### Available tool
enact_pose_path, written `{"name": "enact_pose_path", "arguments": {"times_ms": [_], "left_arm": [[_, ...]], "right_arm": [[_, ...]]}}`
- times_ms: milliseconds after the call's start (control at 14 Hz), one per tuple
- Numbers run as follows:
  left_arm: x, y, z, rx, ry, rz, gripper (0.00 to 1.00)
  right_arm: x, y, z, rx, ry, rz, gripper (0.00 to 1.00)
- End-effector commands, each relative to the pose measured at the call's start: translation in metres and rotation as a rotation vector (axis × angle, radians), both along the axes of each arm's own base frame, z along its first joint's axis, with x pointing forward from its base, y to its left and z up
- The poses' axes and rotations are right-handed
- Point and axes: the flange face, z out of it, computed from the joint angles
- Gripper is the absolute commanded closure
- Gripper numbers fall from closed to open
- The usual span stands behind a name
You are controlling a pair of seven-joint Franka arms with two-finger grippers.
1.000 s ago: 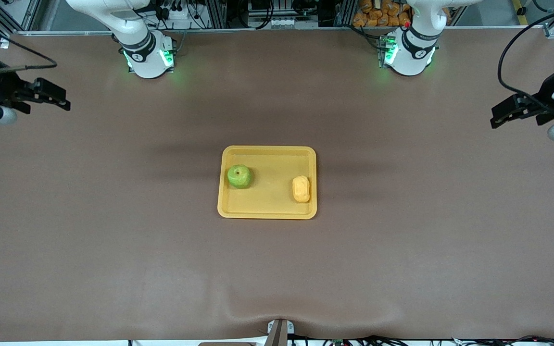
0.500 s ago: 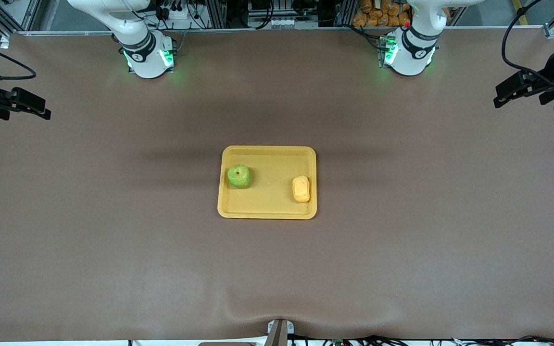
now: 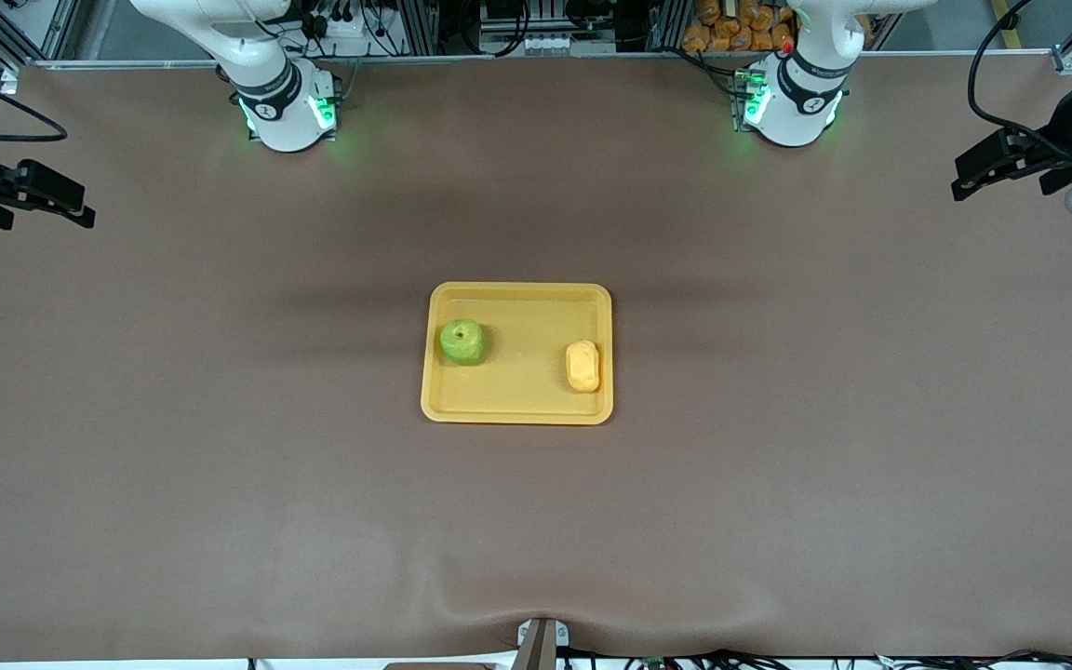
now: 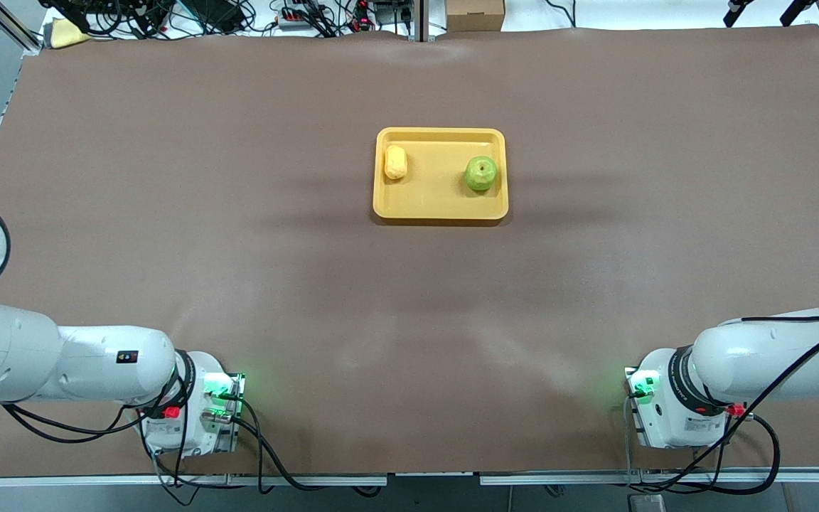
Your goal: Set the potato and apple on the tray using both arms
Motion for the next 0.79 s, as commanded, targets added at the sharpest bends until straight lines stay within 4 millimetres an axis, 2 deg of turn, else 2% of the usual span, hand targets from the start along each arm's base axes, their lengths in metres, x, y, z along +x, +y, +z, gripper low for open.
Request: {"name": "enact_pose_path", "arguments": {"times_ms": [0, 286, 500, 714], "left_arm": [[-0.0049, -0.0051, 0.0024, -0.015, 0.004, -0.023, 0.0], [-0.0059, -0.011, 0.0042, -0.016, 0.003, -0.032, 0.0], [-0.0061, -0.0134, 0.0042, -0.016, 0.003, -0.037, 0.0], [-0.0065, -0.0126, 0.0045, -0.015, 0.006, -0.032, 0.0]], "right_arm": [[-0.0068, 0.0032, 0.0155, -0.002, -0.043, -0.015, 0.0], [-0.0077, 0.0057, 0.0177, -0.002, -0.042, -0.015, 0.0], [-0.0067, 0.0067, 0.0184, -0.005, -0.049, -0.084, 0.0], [-0.0058, 0.0106, 0.0166, 0.069, -0.041, -0.091, 0.0]]}}
